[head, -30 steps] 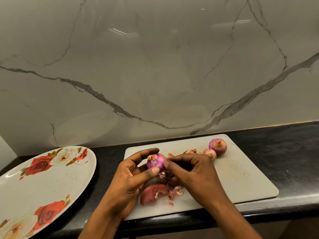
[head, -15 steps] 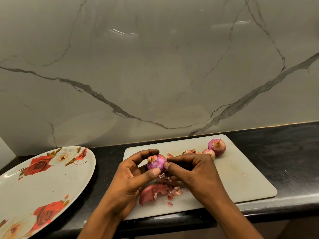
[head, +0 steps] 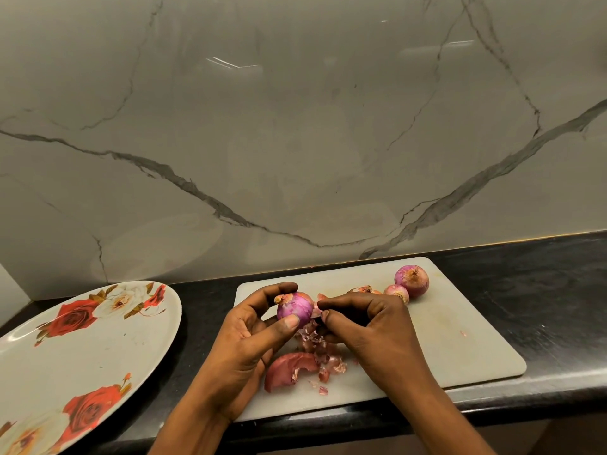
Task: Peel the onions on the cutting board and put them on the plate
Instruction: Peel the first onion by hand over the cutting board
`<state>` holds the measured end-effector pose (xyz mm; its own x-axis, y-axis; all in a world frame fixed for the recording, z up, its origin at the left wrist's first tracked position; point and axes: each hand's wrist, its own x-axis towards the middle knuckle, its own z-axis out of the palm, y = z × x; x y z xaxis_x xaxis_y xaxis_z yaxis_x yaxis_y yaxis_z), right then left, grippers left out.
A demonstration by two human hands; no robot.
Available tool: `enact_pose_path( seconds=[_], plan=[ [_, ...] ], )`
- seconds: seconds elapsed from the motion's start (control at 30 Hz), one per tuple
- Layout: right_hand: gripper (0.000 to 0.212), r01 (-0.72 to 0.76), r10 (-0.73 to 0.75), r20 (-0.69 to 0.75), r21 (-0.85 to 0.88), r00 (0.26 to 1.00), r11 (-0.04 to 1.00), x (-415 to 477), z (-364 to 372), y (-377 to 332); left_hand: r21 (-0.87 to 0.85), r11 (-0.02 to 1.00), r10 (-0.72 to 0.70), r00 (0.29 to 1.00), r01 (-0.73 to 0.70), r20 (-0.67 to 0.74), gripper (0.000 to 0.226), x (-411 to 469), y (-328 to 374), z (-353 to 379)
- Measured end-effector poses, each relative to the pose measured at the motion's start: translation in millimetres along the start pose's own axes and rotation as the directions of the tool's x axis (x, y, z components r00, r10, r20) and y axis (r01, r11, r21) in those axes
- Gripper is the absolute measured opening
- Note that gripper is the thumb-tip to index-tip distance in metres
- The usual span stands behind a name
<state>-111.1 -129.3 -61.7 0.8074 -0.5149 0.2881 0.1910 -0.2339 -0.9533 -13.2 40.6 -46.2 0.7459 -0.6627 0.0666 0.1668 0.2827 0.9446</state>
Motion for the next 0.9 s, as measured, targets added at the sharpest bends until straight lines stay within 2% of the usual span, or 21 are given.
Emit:
enact_pose_path(
  seconds=[0.27, 0.43, 0.6, 0.9],
  plan=[
    [0.012, 0.003, -0.002, 0.020, -0.005, 1.000, 1.000, -2.3, 0.7, -5.5, 0.025, 1.000, -0.005, 1.000, 0.005, -0.010, 0.045, 1.7, -1.5, -3.8],
    [0.008, 0.017, -0.012, 0.066, -0.074, 0.998, 0.997, -1.8, 3.5, -3.4, 0.004, 1.000, -0.009, 1.000, 0.009, -0.019, 0.047, 2.6, -2.4, -5.1],
    [0.009, 0.015, -0.013, 0.035, -0.065, 0.999, 0.998, -2.0, 2.3, -2.2, -0.044, 0.999, -0.016, 0.998, 0.014, -0.060, 0.040, 5.5, -2.8, -5.0],
    [0.006, 0.010, -0.013, -0.026, -0.107, 1.000, 0.994, -1.3, 1.7, 1.5, -0.129, 0.991, -0.054, 0.996, 0.045, -0.069, 0.045, 5.7, -1.9, -2.9]
  ],
)
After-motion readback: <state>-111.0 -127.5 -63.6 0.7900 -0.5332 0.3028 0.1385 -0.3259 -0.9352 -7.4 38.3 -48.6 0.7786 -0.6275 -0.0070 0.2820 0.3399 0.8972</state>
